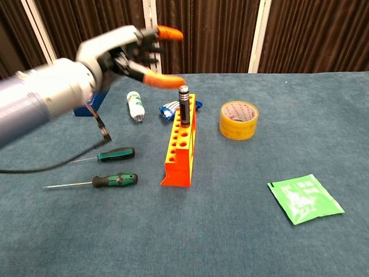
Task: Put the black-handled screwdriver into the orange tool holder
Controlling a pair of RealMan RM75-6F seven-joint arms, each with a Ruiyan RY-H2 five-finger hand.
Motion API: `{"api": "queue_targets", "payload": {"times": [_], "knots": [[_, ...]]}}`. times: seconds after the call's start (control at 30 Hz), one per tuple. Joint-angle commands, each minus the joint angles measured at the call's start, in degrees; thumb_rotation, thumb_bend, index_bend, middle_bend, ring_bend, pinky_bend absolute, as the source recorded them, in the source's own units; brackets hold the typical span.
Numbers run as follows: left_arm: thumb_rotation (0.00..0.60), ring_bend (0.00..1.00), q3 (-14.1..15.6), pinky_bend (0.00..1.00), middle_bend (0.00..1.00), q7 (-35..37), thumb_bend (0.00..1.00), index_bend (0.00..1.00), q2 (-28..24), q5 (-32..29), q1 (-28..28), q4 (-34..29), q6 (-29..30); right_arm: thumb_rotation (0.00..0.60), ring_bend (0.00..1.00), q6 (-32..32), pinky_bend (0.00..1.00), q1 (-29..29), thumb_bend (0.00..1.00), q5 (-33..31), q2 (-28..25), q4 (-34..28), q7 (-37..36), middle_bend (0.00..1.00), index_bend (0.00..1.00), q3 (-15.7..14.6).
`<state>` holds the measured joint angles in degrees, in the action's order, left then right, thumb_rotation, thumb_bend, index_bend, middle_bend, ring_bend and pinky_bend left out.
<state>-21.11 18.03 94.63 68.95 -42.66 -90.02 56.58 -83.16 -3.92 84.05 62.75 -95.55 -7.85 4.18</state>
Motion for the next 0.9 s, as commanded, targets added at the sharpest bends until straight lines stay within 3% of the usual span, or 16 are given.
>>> {"api": "queue_targets", "payload": {"times": [0.03, 0.33, 0.47, 0.63, 0.9], "knots": [[0.600, 0.00, 1.4, 0.00, 0.00, -6.5, 0.09, 0.15, -4.9, 4.2, 2.2, -2.3, 4.4, 0.600, 0.00, 0.1, 0.00, 0.0, 0.03, -0.1, 0.1, 0.1, 0.3, 0.00, 0.01, 0.0], [0.600, 0.00, 8.0, 0.00, 0.00, -22.8, 0.10, 0.16, -18.6, 5.2, 10.1, -10.7, 11.2, 0.600, 0.00, -0.1, 0.00, 0.1, 0.03, -0.8, 0.1, -0.4, 2.6, 0.00, 0.01, 0.1], [0.600, 0.00, 13.3, 0.00, 0.00, -32.6, 0.10, 0.14, -26.3, 7.2, 16.2, -15.1, 17.1, 0.600, 0.00, 0.0, 0.00, 0.2, 0.03, -1.5, 0.3, -0.8, 3.9, 0.00, 0.01, 0.3], [0.600, 0.00, 17.8, 0.00, 0.00, -36.0, 0.10, 0.13, -29.5, 9.9, 21.8, -16.2, 22.6, 0.600, 0.00, -0.3, 0.00, 0.2, 0.03, -1.8, 0.5, -1.1, 5.4, 0.00, 0.01, 0.5], [0.600, 0.00, 24.3, 0.00, 0.00, -37.9, 0.04, 0.07, -30.2, 14.2, 29.8, -10.0, 28.9, 0.600, 0.00, -0.4, 0.00, 0.3, 0.03, -2.3, 0.7, -1.0, 6.9, 0.00, 0.01, 0.6]]}}
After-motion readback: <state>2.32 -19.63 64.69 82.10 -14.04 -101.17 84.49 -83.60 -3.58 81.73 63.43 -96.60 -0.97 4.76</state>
